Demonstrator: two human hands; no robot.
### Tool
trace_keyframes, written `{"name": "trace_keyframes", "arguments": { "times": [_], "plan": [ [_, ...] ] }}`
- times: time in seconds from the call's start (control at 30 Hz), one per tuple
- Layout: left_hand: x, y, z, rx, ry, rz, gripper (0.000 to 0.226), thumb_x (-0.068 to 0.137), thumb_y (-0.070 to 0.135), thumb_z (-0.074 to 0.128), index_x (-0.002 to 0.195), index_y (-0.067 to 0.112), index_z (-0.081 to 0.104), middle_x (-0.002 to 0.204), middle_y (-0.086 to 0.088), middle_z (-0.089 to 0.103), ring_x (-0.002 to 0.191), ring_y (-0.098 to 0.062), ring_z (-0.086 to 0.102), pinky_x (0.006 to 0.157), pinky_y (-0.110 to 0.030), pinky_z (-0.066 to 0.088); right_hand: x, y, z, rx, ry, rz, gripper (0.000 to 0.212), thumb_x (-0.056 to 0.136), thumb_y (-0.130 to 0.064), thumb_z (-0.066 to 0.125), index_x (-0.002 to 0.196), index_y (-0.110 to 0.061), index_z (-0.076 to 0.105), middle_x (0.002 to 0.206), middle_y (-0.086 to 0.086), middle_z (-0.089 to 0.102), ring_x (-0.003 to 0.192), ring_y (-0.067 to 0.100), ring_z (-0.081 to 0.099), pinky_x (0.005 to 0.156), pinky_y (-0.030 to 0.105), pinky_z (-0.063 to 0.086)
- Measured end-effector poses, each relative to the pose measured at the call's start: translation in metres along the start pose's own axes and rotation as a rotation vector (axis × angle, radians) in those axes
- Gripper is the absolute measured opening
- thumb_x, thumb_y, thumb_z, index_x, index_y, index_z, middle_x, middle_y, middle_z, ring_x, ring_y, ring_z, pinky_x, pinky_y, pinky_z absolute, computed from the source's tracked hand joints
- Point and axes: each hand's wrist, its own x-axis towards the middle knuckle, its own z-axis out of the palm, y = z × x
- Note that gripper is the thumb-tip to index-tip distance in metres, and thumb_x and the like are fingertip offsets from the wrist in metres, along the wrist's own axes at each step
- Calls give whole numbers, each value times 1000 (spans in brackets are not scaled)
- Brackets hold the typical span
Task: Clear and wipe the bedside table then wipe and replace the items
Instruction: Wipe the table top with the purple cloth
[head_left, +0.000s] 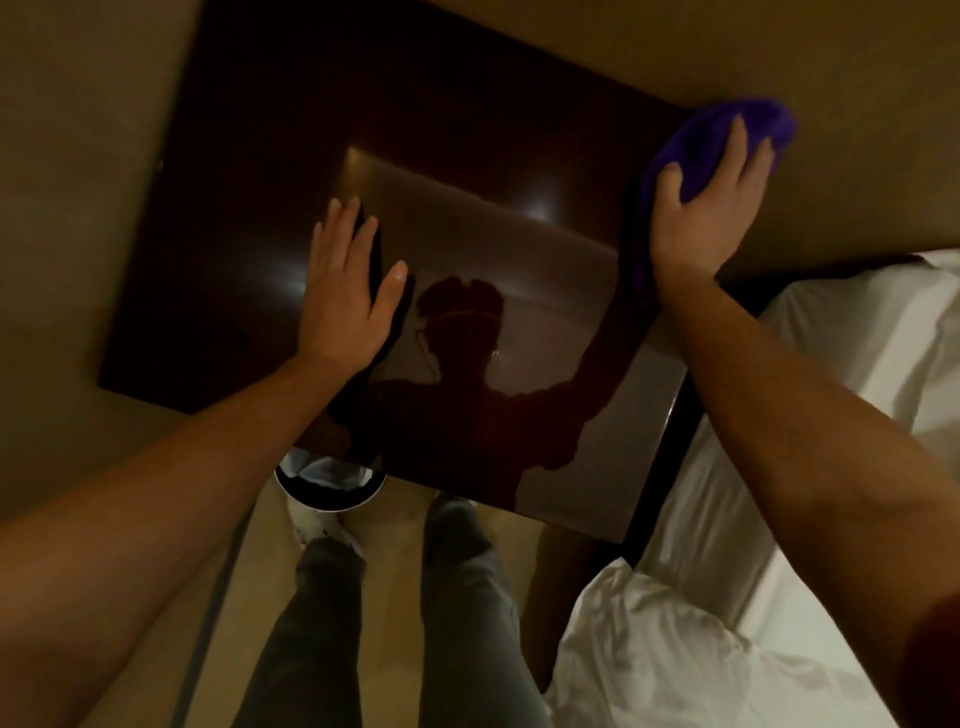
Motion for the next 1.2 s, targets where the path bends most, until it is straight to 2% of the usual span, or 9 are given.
{"name": "trace_keyframes", "arguments": {
  "times": [0.1, 0.3, 0.47, 0.57, 0.67, 0.83, 1.03, 1.1, 1.2],
  "plan": [
    [3, 1, -1, -44, 17, -9, 74, 106, 59, 21, 156, 7, 35, 170, -8, 18, 159, -24, 7, 128, -34, 0, -4, -9, 3, -13, -60, -131, 72, 93, -51, 51, 158, -22, 37, 166, 21, 24, 155, 36, 23, 125, 43, 23],
    [-1, 2, -4, -77, 4, -23, 62, 108, 47, 30, 156, 8, 36, 170, -7, 20, 159, -22, 8, 129, -36, 4, -65, -34, 14, -1, -285, -533, 65, 92, -42, 60, 152, -20, 48, 163, 23, 30, 153, 39, 27, 125, 49, 26],
    [0, -2, -18, -135, 7, -25, 62, 108, 46, 25, 156, 9, 35, 167, -8, 27, 157, -22, 16, 127, -46, 17, -156, -47, 22, 36, -352, -669, 65, 85, -37, 70, 146, -19, 56, 159, 25, 38, 150, 42, 32, 123, 54, 27],
    [-12, -8, -20, -36, 39, 7, 62, 108, 44, 23, 155, 7, 36, 167, -11, 27, 157, -26, 16, 128, -44, 16, -221, -42, 24, 78, -391, -667, 68, 83, -36, 72, 146, -18, 56, 159, 24, 38, 151, 42, 30, 122, 58, 26],
    [-22, -5, -16, 11, 29, -29, 60, 108, 41, 24, 157, 6, 32, 169, -10, 21, 158, -25, 11, 129, -42, 12, -272, -21, 18, 111, -402, -660, 68, 86, -36, 71, 149, -19, 52, 162, 19, 34, 155, 37, 24, 125, 56, 21],
    [-37, -7, -5, 65, 26, 9, 67, 108, 44, 25, 160, 4, 18, 170, -13, 14, 158, -27, 7, 129, -42, 9, -307, 40, -12, -22, -360, -545, 70, 89, -42, 66, 153, -26, 42, 165, 14, 29, 158, 31, 17, 127, 54, 14],
    [-48, -16, 1, 117, 16, -6, 70, 108, 48, 26, 161, 4, 13, 171, -14, 10, 158, -28, 5, 129, -43, 8, -229, 82, -28, -56, -139, -353, 69, 89, -41, 68, 150, -21, 44, 161, 19, 35, 153, 39, 27, 124, 57, 21],
    [-50, -24, -1, 142, 23, -5, 70, 108, 47, 27, 161, 4, 12, 171, -14, 9, 158, -28, 4, 129, -42, 5, -189, 76, -26, -43, -58, -258, 68, 90, -40, 67, 150, -15, 46, 159, 23, 37, 151, 41, 30, 122, 57, 26],
    [-53, -35, -2, 213, 43, 19, 71, 108, 49, 25, 160, 3, 13, 170, -16, 9, 158, -29, 3, 129, -43, 3, -141, 52, -22, -23, -30, -148, 69, 93, -43, 60, 153, -12, 44, 161, 25, 32, 152, 42, 27, 123, 53, 26]
  ]
}}
